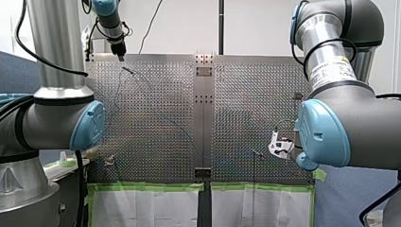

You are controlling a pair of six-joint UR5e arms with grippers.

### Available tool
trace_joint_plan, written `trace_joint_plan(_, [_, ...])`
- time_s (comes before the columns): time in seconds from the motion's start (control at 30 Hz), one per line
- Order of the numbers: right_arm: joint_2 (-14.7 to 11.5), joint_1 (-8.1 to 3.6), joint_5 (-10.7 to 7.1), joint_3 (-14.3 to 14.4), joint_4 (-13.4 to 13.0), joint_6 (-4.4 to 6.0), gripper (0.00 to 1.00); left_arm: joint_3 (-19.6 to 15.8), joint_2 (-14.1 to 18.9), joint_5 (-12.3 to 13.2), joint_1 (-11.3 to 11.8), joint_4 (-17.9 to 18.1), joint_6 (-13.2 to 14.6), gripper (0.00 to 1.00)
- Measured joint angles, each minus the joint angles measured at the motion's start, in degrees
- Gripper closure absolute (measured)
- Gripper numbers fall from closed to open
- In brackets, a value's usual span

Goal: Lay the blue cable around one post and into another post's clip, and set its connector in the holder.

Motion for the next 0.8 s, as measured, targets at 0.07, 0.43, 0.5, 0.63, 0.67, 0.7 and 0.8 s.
trace_joint_plan(0.07, [-0.01, 0.01, 0.00, 0.00, 0.08, 0.00, 1.00, -0.04, 0.09, -0.94, -0.18, -0.06, -0.02, 0.00])
trace_joint_plan(0.43, [0.00, 0.01, 0.00, 0.01, 0.19, 0.00, 1.00, -0.06, 0.14, -6.95, -1.16, -1.06, -0.13, 0.00])
trace_joint_plan(0.5, [0.00, 0.03, 0.00, 0.01, 0.18, 0.00, 1.00, -0.07, 0.23, -7.84, -1.31, -1.13, -0.17, 0.00])
trace_joint_plan(0.63, [0.00, 0.09, 0.00, 0.00, 0.11, 0.00, 1.00, -0.07, 0.32, -8.48, -1.53, -1.22, -0.42, 0.00])
trace_joint_plan(0.67, [0.00, 0.10, 0.00, 0.01, 0.08, 0.00, 1.00, -0.07, 0.35, -8.54, -1.57, -1.28, -0.46, 0.00])
trace_joint_plan(0.7, [-0.01, 0.11, 0.00, 0.00, 0.07, 0.00, 1.00, -0.06, 0.37, -8.60, -1.63, -1.34, -0.51, 0.00])
trace_joint_plan(0.8, [0.01, 0.12, 0.00, 0.01, 0.11, 0.00, 1.00, -0.06, 0.35, -8.91, -1.78, -1.43, -0.55, 0.00])
